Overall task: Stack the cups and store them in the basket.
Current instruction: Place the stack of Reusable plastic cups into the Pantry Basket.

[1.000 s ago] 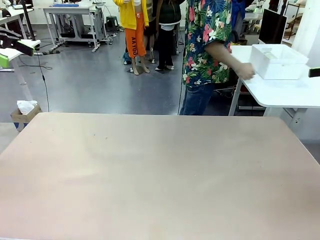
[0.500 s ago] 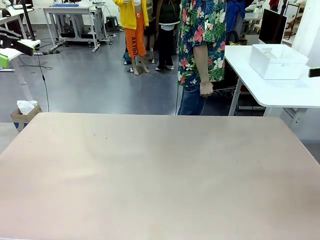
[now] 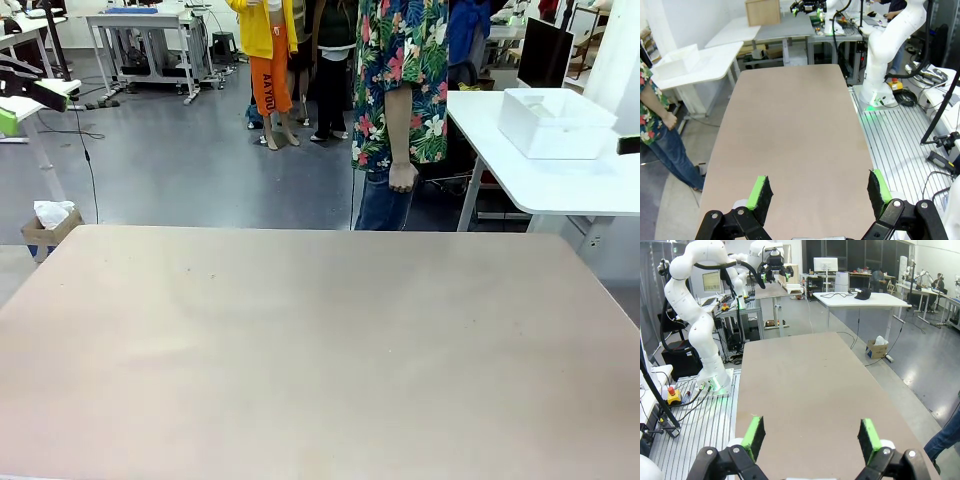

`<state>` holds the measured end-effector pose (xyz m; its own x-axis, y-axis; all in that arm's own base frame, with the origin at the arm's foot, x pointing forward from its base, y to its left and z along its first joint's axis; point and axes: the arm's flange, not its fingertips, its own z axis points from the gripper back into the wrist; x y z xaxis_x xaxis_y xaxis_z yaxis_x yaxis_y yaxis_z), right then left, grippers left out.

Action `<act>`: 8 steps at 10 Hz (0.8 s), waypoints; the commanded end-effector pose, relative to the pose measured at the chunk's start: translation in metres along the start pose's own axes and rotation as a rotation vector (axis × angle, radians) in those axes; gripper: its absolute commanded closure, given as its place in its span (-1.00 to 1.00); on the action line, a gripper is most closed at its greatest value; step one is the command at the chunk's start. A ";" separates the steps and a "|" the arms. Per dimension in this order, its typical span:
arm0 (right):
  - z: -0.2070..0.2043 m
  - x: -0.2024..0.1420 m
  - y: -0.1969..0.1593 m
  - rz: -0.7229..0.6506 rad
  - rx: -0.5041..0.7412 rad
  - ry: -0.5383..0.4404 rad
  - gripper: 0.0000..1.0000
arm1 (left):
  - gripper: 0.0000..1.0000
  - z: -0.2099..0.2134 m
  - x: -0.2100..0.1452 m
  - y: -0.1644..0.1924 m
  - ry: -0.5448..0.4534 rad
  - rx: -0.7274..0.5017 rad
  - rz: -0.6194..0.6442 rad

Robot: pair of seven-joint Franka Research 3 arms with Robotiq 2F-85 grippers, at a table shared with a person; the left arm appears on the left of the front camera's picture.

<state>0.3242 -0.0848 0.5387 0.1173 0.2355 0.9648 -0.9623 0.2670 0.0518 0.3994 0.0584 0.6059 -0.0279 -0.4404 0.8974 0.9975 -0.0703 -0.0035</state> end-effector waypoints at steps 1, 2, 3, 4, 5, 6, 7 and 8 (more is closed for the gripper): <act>-0.002 0.001 0.003 -0.009 -0.004 -0.025 -1.00 | -1.00 0.000 0.004 -0.001 -0.005 -0.005 0.005; -0.002 0.001 0.003 -0.009 -0.004 -0.025 -1.00 | -1.00 0.000 0.004 -0.001 -0.005 -0.005 0.005; -0.002 0.001 0.003 -0.009 -0.004 -0.025 -1.00 | -1.00 0.000 0.004 -0.001 -0.005 -0.005 0.005; -0.002 0.001 0.003 -0.009 -0.004 -0.025 -1.00 | -1.00 0.000 0.004 -0.001 -0.005 -0.005 0.005; -0.002 0.001 0.003 -0.009 -0.004 -0.025 -1.00 | -1.00 0.000 0.004 -0.001 -0.005 -0.005 0.005; -0.002 0.001 0.003 -0.009 -0.004 -0.025 -1.00 | -1.00 0.000 0.004 -0.001 -0.005 -0.005 0.005; -0.002 0.001 0.003 -0.009 -0.004 -0.025 -1.00 | -1.00 0.000 0.004 -0.001 -0.005 -0.005 0.005; -0.002 0.001 0.003 -0.009 -0.004 -0.025 -1.00 | -1.00 0.000 0.004 -0.001 -0.005 -0.005 0.005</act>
<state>0.3242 -0.0848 0.5387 0.1173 0.2355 0.9648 -0.9623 0.2670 0.0519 0.3993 0.0584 0.6059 -0.0279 -0.4404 0.8974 0.9975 -0.0703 -0.0035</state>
